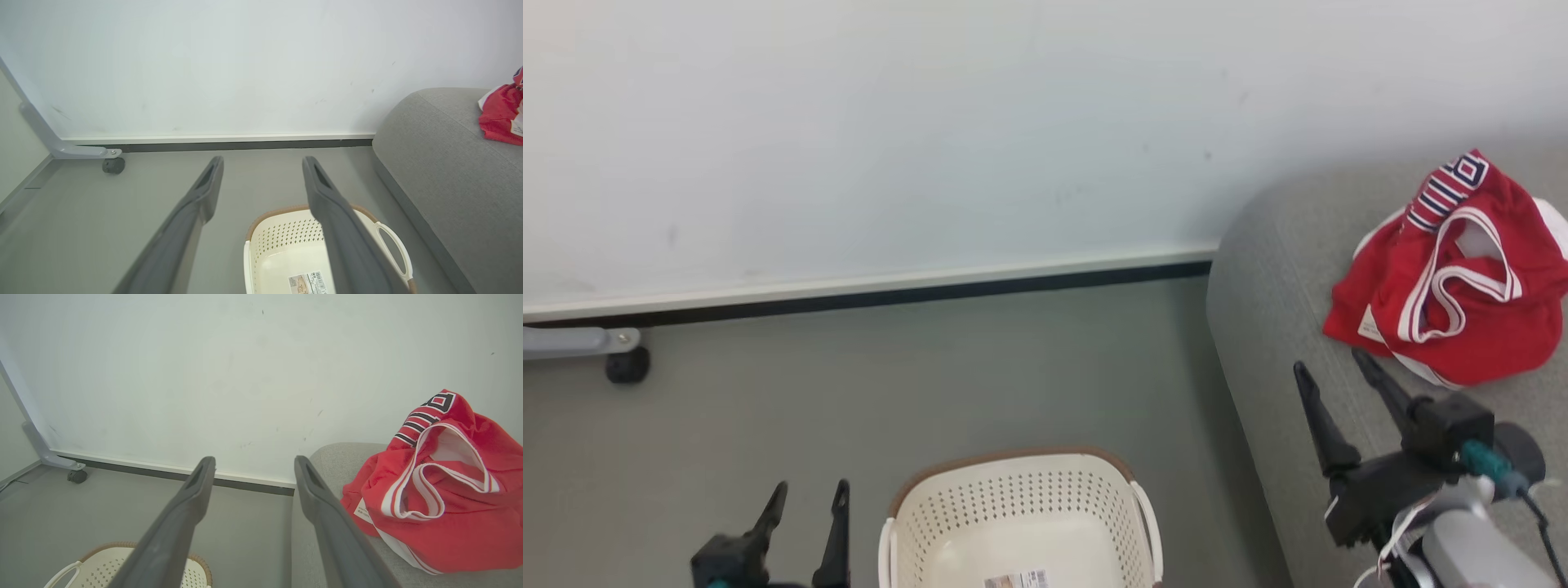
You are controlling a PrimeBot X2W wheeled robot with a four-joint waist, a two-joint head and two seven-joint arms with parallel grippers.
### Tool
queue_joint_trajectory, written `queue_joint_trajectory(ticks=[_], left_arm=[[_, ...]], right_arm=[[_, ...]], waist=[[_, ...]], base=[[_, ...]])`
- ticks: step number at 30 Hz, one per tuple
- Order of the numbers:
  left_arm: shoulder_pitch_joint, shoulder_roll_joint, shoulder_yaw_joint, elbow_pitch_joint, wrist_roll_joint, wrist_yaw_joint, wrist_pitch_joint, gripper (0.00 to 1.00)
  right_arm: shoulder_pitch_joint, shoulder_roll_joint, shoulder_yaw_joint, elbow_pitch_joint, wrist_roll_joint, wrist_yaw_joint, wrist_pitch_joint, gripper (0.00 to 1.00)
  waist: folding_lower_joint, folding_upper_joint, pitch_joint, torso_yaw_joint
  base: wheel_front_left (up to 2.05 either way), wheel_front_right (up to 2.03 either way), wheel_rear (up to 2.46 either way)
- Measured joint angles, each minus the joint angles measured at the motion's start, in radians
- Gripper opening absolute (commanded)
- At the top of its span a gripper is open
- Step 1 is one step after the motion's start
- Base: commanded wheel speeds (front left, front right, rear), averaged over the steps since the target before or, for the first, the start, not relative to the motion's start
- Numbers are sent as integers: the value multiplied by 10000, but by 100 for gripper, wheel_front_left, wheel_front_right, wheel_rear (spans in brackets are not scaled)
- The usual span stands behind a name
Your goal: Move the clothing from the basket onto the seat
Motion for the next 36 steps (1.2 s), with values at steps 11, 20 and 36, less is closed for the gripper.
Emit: queue_joint_trajectory(ticks=[11, 20, 36], left_arm=[[1290, -77, 1037, -1034, 717, 0, -4, 100], [1787, -270, 1569, -1858, 1110, 0, -6, 100], [2263, -474, 2069, -2627, 1672, 0, -6, 100]], right_arm=[[2129, 63, -407, -1998, -190, -815, 0, 100], [3152, 123, -838, -2909, -267, -930, 0, 100], [4041, 330, -2063, -3971, -732, -986, -2, 100]], waist=[[1, -1, -681, 387], [2, 2, -655, 291], [2, 2, -505, 193]], base=[[0, 0, 0], [0, 0, 0], [0, 0, 0]])
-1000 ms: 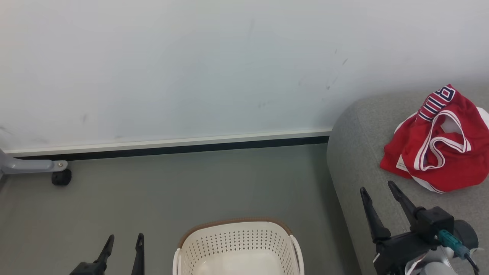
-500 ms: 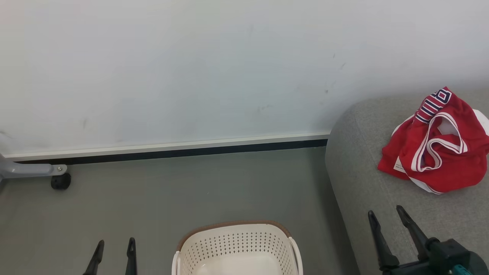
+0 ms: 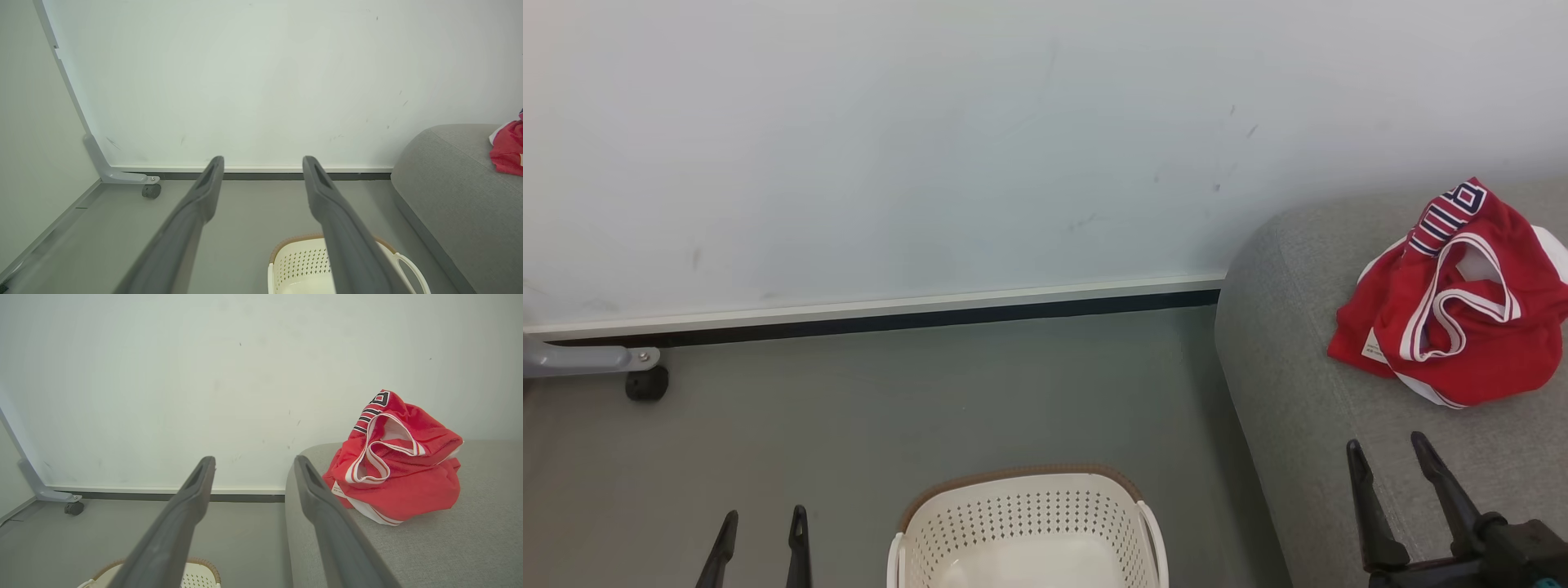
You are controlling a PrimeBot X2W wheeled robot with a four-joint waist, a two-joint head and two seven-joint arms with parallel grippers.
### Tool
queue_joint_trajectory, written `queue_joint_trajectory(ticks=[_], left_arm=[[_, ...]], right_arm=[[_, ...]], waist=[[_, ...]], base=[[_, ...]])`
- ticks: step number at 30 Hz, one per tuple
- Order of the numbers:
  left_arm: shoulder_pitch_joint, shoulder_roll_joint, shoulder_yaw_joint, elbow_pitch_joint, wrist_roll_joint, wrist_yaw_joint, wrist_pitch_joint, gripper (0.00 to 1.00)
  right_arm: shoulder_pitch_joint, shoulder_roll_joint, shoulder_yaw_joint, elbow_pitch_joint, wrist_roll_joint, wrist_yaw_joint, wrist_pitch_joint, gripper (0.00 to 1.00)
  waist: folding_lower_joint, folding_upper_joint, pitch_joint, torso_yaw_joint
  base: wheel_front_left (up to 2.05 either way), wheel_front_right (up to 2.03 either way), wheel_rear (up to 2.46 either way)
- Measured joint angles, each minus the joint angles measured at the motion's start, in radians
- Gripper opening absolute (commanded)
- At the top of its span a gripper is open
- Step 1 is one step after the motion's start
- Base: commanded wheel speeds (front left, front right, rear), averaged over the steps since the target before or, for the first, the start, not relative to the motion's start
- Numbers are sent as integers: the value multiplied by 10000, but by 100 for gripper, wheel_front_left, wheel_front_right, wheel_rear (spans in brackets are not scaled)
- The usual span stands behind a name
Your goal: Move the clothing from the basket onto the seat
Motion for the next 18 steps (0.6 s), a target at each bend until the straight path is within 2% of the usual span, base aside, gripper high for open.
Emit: queue_joint_trajectory(ticks=[18], left_arm=[[92, -63, 109, -410, 221, 0, 0, 100]], right_arm=[[353, 366, -959, -523, -594, 0, 0, 100]], waist=[[1, 0, 85, 182]], base=[[0, 0, 0]])
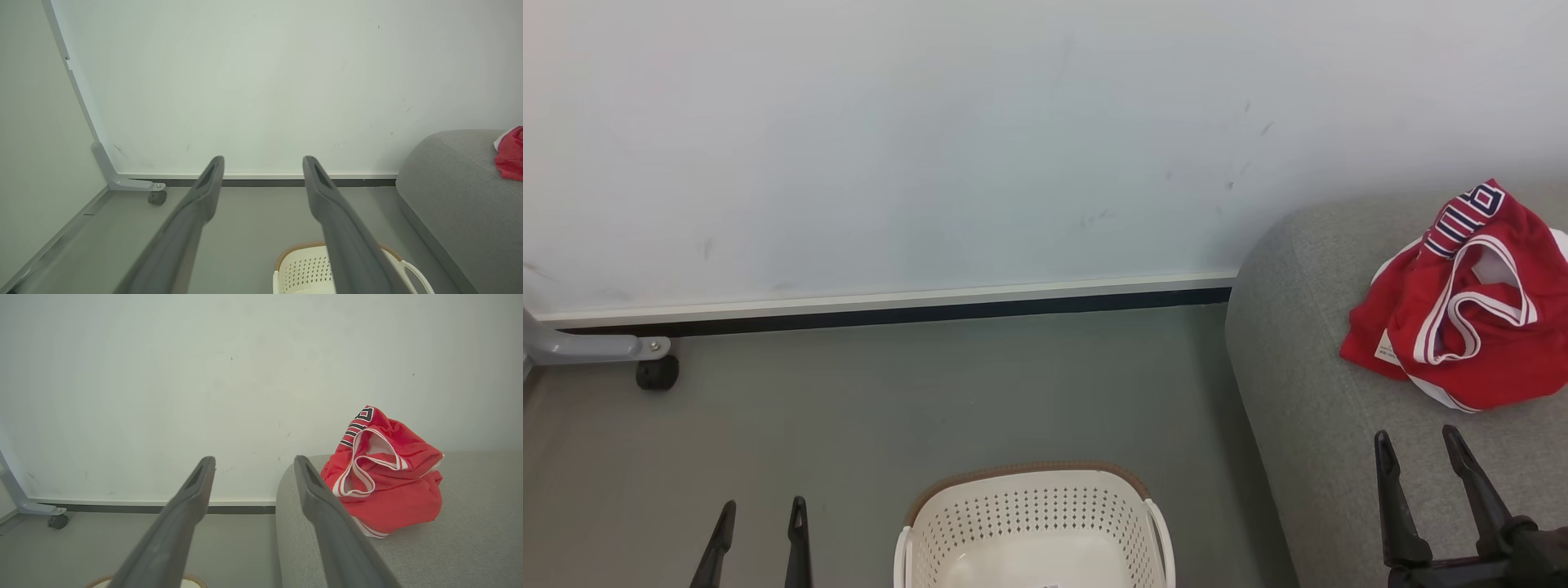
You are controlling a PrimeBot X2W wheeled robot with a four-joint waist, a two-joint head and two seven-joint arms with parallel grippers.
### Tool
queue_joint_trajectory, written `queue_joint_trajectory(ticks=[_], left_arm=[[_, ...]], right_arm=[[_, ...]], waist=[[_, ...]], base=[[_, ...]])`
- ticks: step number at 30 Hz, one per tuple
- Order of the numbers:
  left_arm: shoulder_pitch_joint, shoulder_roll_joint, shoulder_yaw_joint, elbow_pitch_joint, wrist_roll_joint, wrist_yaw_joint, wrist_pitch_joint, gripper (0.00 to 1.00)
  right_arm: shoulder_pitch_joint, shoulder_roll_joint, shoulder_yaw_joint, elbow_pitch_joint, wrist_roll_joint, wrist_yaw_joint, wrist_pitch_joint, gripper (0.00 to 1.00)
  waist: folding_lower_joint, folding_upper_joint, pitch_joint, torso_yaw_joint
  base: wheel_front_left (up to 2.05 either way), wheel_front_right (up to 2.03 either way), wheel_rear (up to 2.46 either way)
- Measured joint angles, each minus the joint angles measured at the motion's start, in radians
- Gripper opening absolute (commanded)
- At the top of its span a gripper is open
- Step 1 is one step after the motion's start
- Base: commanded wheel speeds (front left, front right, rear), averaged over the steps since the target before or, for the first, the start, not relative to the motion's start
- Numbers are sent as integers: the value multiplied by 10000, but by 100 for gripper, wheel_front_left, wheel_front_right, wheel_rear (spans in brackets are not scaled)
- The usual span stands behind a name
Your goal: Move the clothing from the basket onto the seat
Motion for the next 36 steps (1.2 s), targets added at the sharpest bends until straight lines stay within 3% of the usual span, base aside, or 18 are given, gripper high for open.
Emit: queue_joint_trajectory(ticks=[5, 6, 15, 36], left_arm=[[5, 4, 36, -44, 142, 0, 0, 100], [8, 4, 42, -46, 142, 0, 0, 0], [134, -228, 10, 489, 25, -84, 115, 0], [-223, -493, 493, 863, -2596, -550, 901, 0]], right_arm=[[50, 105, -113, -109, -153, -2, 0, 100], [50, 130, -115, -150, -173, -2, 2, 0], [250, 483, -58, 422, 27, 35, 117, 0], [-17, 913, -750, 974, 2650, 545, 867, 0]], waist=[[0, 0, 20, 51], [0, 0, 24, 59], [0, 0, 39, 60], [0, 0, 102, 44]], base=[[0, 0, 0], [0, 0, 0], [0, 0, 0], [0, 0, 0]])
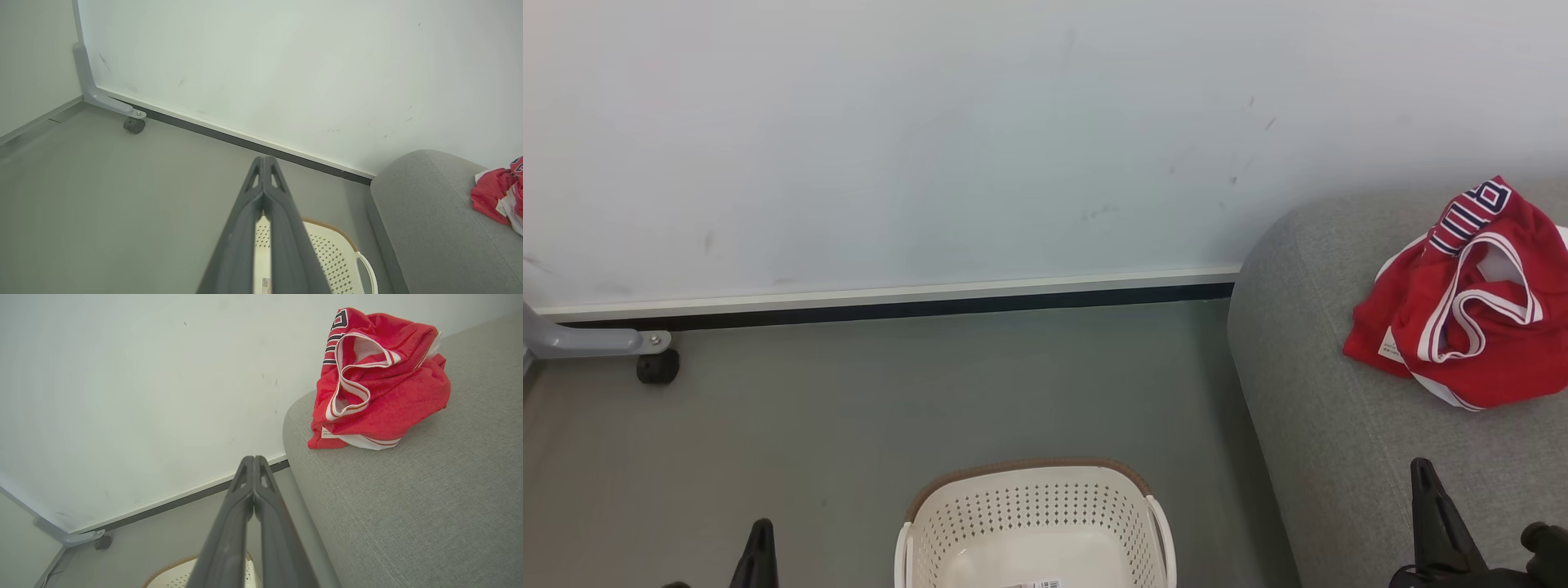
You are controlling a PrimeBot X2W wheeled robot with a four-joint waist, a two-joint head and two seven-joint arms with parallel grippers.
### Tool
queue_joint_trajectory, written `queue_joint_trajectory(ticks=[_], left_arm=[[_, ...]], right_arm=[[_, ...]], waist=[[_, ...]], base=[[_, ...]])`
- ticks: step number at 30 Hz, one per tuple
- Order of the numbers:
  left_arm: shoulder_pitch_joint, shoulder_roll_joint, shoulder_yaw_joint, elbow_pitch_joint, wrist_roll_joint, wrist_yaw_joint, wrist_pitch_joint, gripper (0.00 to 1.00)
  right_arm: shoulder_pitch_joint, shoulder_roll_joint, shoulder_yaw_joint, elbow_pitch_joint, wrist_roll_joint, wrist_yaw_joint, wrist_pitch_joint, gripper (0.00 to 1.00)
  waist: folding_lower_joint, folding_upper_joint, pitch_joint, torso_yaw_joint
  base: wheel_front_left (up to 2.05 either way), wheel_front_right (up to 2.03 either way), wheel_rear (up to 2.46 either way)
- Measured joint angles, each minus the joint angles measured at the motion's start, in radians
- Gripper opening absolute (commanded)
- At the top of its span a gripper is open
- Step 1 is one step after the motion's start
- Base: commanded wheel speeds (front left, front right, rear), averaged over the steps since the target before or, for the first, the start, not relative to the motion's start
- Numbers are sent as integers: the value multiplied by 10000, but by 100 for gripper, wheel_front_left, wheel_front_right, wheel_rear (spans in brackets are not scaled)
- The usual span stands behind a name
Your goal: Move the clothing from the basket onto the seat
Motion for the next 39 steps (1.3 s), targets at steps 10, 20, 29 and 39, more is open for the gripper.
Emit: queue_joint_trajectory(ticks=[10, 20, 29, 39], left_arm=[[-231, -127, 222, 153, -1139, -180, 318, 0], [-457, -272, 454, 336, -2318, -441, 648, 0], [-649, -341, 602, 470, -3315, -614, 894, 0], [-882, -479, 825, 644, -4399, -796, 1235, 0]], right_arm=[[-202, 199, -316, 274, 1197, 176, 339, 0], [-404, 382, -627, 550, 2370, 393, 692, 0], [-609, 527, -871, 765, 3269, 579, 928, 0], [-803, 725, -1172, 1057, 4443, 807, 1269, 0]], waist=[[0, 0, 26, -6], [0, 0, 52, -13], [0, 0, 72, -19], [0, 0, 99, -26]], base=[[0, 0, 0], [0, 0, 0], [0, 0, 0], [0, 0, 0]])
